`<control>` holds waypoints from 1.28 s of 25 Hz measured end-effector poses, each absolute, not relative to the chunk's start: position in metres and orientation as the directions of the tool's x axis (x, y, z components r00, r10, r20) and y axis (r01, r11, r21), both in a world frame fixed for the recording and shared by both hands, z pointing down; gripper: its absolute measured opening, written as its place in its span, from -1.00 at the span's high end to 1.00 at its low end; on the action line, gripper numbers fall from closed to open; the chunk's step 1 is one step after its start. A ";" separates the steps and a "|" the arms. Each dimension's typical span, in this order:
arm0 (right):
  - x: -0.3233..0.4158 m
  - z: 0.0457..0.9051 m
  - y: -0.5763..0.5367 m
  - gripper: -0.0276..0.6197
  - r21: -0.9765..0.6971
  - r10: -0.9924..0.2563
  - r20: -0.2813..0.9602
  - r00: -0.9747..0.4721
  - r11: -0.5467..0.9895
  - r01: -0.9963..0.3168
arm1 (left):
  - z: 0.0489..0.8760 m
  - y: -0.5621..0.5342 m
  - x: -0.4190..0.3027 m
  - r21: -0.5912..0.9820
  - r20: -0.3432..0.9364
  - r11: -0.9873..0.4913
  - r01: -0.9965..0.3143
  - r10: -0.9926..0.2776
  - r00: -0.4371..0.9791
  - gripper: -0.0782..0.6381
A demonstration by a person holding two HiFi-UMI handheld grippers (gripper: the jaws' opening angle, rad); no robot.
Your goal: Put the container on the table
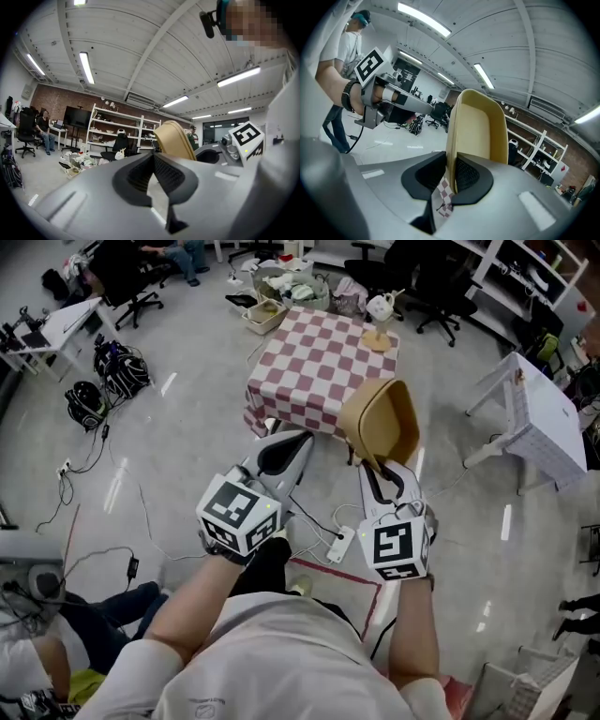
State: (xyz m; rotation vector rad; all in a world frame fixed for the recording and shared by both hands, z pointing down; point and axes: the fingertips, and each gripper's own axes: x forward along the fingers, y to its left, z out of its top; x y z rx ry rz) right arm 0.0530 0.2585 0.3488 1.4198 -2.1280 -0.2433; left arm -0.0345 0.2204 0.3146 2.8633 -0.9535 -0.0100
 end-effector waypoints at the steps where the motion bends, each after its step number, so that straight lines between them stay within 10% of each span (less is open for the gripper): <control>1: 0.054 0.352 0.253 0.75 0.442 -0.892 0.357 -0.276 0.422 -0.792 | 0.317 0.214 -0.033 0.124 0.032 -0.794 -0.595 -0.596 0.802 0.78; 32: 0.049 0.450 -0.029 0.75 0.512 -0.815 0.567 -0.116 0.459 -0.726 | 0.382 -0.076 -0.022 0.175 0.042 -0.860 -0.479 -0.480 0.876 0.78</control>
